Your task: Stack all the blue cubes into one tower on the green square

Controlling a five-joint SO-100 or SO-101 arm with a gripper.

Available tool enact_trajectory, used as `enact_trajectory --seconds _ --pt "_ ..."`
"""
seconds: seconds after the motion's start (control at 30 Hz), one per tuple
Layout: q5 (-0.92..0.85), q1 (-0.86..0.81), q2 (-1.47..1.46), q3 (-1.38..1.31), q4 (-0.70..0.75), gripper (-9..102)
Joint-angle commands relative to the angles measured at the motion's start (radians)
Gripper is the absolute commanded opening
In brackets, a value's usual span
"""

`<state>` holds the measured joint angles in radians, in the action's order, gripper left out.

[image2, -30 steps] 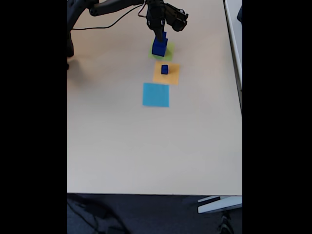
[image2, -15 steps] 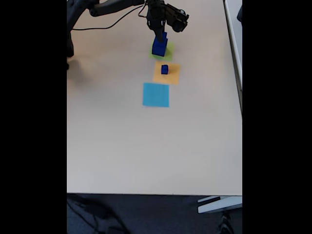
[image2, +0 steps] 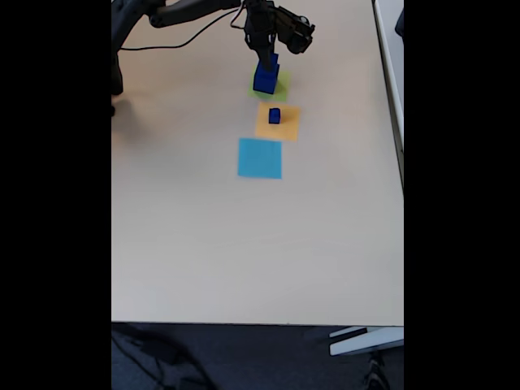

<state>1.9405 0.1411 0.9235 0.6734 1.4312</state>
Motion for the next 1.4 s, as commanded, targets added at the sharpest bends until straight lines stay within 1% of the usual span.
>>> enact_trajectory --seconds 0.0,0.5,0.77,0.87,0.97,1.07,1.27,1.37 --pt "0.002 0.0 0.008 -0.063 0.005 22" --pt "-0.025 0.0 0.009 -0.08 0.005 24" --pt "-0.081 -0.014 0.034 -0.132 0.011 24" --pt "-0.1 -0.02 0.063 -0.14 0.012 26" --pt "-0.133 -0.034 0.107 -0.14 0.012 28" --pt "-0.187 -0.063 0.147 -0.138 0.011 29" --pt "-0.348 -0.164 0.184 -0.138 -0.017 28" --pt "-0.431 -0.215 0.184 -0.129 -0.06 28"
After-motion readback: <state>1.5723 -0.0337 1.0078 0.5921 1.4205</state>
